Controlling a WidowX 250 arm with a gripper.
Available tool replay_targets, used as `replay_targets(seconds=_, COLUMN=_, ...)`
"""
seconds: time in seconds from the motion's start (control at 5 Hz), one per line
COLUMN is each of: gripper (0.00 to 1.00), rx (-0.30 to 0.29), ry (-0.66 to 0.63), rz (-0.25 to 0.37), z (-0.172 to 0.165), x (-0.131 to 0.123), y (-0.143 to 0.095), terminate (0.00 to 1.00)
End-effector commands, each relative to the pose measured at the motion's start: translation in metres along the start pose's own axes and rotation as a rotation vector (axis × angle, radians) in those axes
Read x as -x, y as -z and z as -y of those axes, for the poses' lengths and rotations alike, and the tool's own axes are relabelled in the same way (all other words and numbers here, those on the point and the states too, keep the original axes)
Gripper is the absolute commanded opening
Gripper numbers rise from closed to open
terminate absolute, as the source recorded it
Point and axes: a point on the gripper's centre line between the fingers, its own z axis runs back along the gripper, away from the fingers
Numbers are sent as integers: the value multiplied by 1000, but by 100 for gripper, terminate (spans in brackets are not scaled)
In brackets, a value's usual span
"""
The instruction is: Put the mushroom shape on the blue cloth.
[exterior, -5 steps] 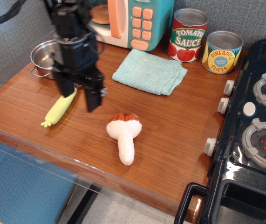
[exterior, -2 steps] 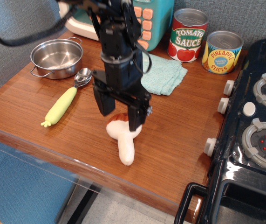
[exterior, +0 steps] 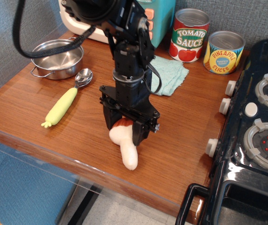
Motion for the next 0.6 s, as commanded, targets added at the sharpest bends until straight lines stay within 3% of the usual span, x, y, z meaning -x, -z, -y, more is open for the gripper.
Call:
replay_targets(seconds=0.0, gripper=0, rx=-26, ry=30, rz=89, z=-11, x=-11, y=-39, terminate=0)
replay_targets(seconds=0.2, gripper=0, rx=-26, ry=-2, rz=166, z=-29, x=-38, y=-67, terminate=0)
replay_targets(seconds=0.4, gripper=0, rx=-28, ry=-42, rz=193, z=-45, x=-73, y=-80, terminate=0)
